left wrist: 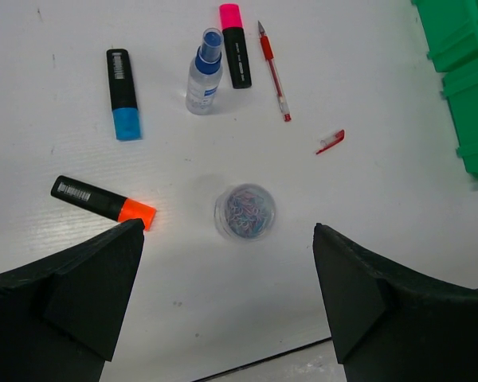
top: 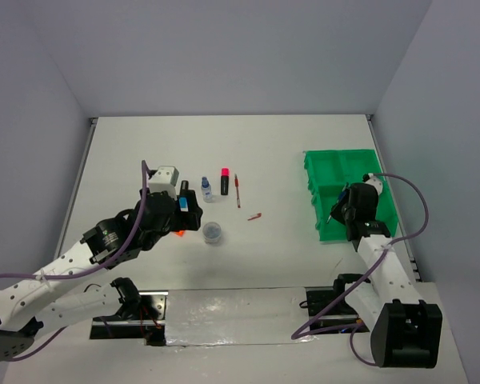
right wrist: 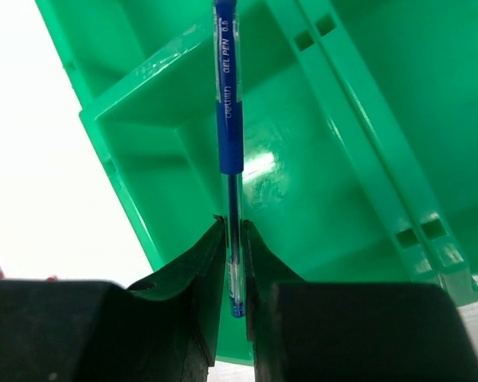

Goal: Sort the stationery into containers
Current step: Place the pen in the storage box, then pick up the pen cap from the center of the board.

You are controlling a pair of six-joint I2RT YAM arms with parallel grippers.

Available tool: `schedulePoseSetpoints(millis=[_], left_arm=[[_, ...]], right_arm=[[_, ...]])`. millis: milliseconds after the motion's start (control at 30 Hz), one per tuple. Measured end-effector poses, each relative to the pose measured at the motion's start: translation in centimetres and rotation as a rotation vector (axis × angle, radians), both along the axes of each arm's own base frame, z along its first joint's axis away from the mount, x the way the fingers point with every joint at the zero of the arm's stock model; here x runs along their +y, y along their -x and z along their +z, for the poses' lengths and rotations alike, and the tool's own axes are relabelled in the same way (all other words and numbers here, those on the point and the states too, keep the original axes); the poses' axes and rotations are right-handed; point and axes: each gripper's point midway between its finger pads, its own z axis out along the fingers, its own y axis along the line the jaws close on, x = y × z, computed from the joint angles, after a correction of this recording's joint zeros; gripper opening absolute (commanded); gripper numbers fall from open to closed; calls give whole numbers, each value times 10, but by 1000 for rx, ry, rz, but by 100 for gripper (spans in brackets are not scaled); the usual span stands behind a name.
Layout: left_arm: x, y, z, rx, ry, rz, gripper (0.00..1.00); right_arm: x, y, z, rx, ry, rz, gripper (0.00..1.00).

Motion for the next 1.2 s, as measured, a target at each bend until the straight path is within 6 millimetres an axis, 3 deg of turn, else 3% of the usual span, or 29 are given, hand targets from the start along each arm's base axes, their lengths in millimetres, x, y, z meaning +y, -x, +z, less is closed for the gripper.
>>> schedulePoseSetpoints(millis=[200, 367, 400, 700, 833, 867, 967, 1100, 1200], left_arm=[[-5, 0, 0, 2, 7, -17, 99], [-13, -4, 1, -4, 11, -40, 99], [-15, -4, 0, -3, 11, -44, 99], [-40, -15, -14, 29, 13, -77, 99], [-59, -22, -36, 84, -16, -103, 99], [-62, -24, -42, 102, -31, -106, 99], [-74, -31, -62, 158, -67, -104, 99], [-88, -44, -70, 207, -60, -99, 99], [-104, -68, -70, 236, -34, -77, 98]], right_arm=[[7, -1, -15, 54, -26, 34, 23], [10, -2, -11, 39, -32, 49, 44], [10, -2, -8, 33, -31, 51, 53], [13, -12, 55, -132, 1, 86, 67], [48, -11, 104, -254, 0, 216, 71], [58, -11, 114, -277, 1, 255, 81], [98, -11, 133, -302, 1, 414, 84], [135, -12, 127, -257, 8, 537, 87], [136, -10, 105, -193, 32, 533, 88]])
